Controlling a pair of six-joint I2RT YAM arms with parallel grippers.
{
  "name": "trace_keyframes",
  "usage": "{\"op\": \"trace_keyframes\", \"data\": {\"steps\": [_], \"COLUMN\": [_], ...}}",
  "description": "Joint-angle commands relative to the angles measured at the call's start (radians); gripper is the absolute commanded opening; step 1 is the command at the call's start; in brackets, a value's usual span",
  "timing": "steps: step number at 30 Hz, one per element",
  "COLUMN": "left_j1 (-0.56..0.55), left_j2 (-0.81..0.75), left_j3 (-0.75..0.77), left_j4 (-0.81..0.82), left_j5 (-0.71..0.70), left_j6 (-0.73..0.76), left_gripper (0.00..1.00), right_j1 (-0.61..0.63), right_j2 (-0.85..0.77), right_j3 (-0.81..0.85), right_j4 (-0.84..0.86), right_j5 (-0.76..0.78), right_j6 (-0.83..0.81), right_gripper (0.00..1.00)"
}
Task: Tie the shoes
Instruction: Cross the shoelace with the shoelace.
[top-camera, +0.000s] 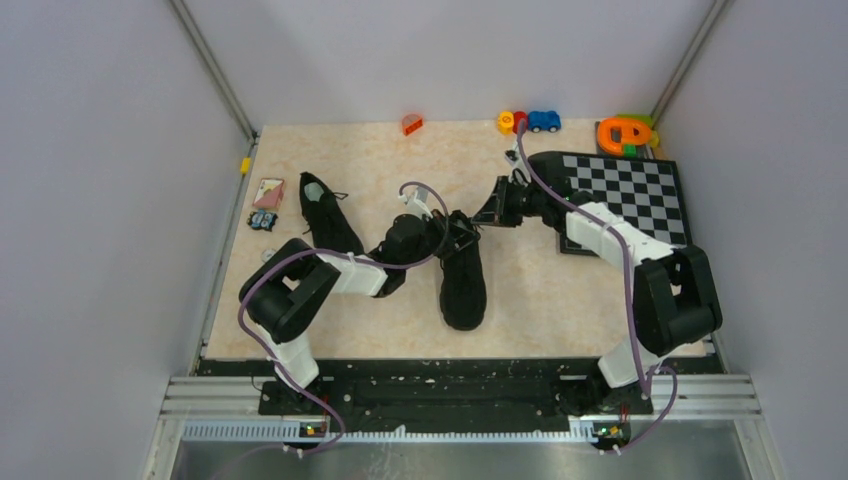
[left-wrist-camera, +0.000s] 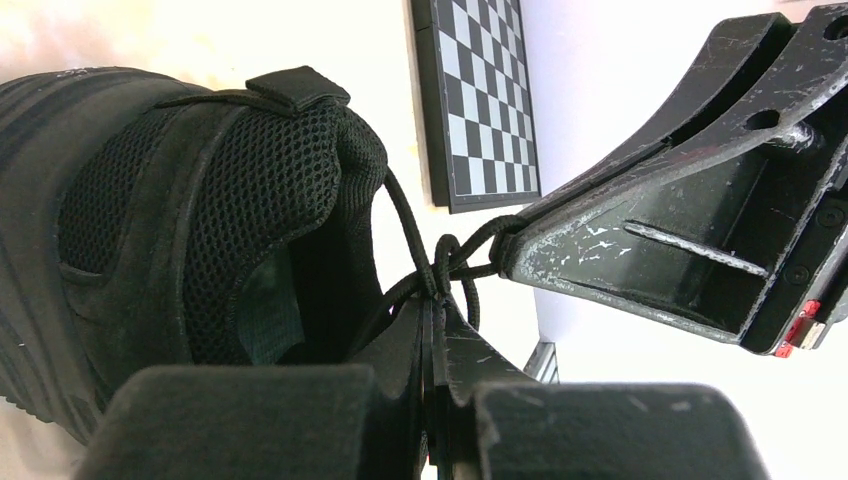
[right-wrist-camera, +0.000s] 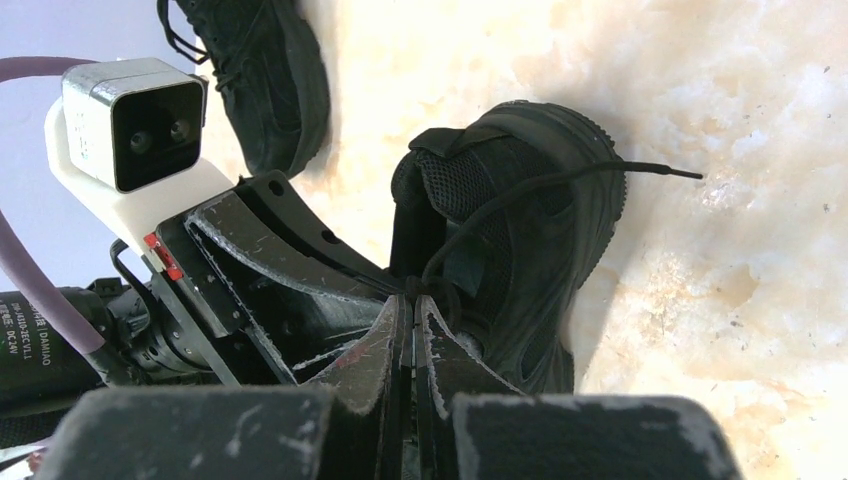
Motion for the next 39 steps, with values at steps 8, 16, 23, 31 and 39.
{"op": "trace_keyframes", "data": {"steps": [8, 16, 23, 31, 39], "left_j1": [-0.008, -0.007, -0.003, 0.021, 0.029], "left_j2": [0.005, 0.014, 0.011, 0.005, 0.025], "left_j3": [0.02, 0.017, 0.018, 0.015, 0.026], "left_j4": [-0.035, -0.037, -0.035, -0.015, 0.005], "left_j5": [0.067, 0.078, 0.102, 0.154, 0.18], "left_j6": [0.018, 0.02, 0.016, -0.02, -0.049], "left_gripper": [0.0, 0.0, 0.0, 0.0, 0.0], "right_j1": [0.011, 0.011, 0.011, -0.014, -0.023], "right_j2": [-0.068, -0.078, -0.05, -0.106, -0.271], "right_j3": [0.088, 0.107, 0.091, 0.016, -0.151], "right_j4": [-0.018, -0.022, 0.001, 0.027, 0.092], "right_j5": [-0.005, 0.001, -0.023, 0.018, 0.121], "right_j6": [-0.007, 0.006, 0.014, -0.013, -0.082], "right_gripper": [0.0, 0.0, 0.06, 0.24, 0.38]}}
